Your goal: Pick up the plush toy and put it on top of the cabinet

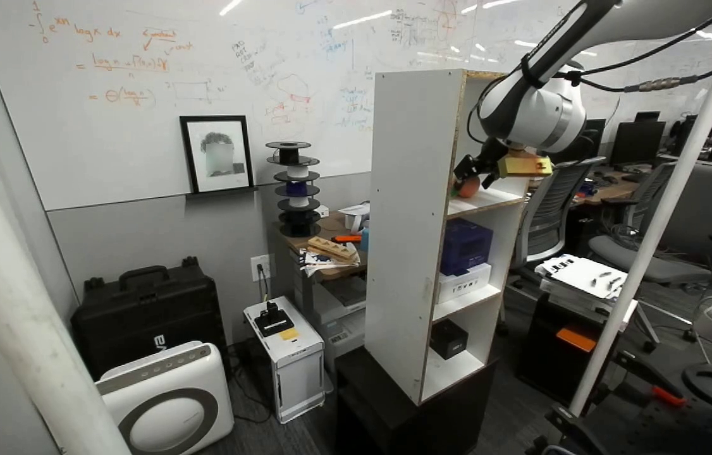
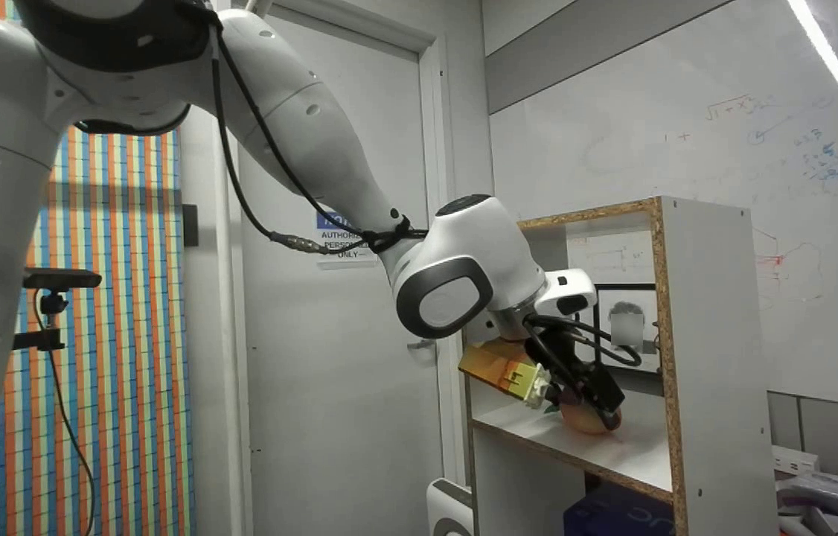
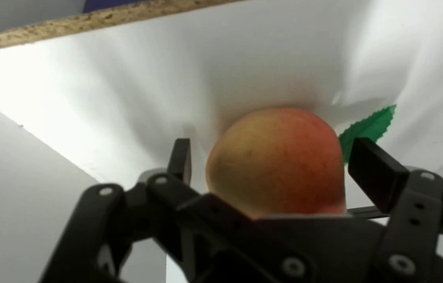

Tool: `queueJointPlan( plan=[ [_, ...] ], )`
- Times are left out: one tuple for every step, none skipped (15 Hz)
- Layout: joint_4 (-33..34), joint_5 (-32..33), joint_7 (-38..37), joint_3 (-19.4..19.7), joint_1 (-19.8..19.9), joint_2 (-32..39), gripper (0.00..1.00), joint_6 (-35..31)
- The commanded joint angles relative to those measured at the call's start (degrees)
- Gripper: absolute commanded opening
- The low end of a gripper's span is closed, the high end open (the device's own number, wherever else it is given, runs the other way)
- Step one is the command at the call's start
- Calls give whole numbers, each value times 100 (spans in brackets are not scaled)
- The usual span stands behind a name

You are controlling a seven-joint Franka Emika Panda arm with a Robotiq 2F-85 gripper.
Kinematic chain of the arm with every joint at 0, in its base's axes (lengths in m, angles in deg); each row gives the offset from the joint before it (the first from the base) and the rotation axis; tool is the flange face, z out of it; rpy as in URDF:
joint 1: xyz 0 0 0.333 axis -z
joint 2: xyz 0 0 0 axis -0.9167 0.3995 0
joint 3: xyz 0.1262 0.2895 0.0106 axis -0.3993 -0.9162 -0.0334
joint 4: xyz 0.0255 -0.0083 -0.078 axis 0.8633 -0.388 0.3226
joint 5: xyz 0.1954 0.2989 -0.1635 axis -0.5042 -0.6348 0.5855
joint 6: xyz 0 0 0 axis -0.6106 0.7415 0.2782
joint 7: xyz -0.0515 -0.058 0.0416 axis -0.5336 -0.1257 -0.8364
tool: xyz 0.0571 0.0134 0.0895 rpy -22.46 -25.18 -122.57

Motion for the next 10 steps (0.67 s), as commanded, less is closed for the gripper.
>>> queueJointPlan(
  plan=[
    [263,-406,199,-321,218,169,74,-367],
    [272,-443,213,-373,256,174,68,-421],
    [255,-473,234,-435,301,144,58,-472],
    [229,-490,241,-481,340,101,54,-503],
    [184,-463,232,-486,356,50,53,-498],
    [79,-400,208,-453,355,-73,53,-397],
    [-53,-292,174,-360,318,-223,53,-254],
    [-211,-135,103,-197,235,-394,53,-72],
    [-380,78,27,-15,154,-588,53,174],
    [-545,337,-51,158,102,-812,53,495]
  ],
)
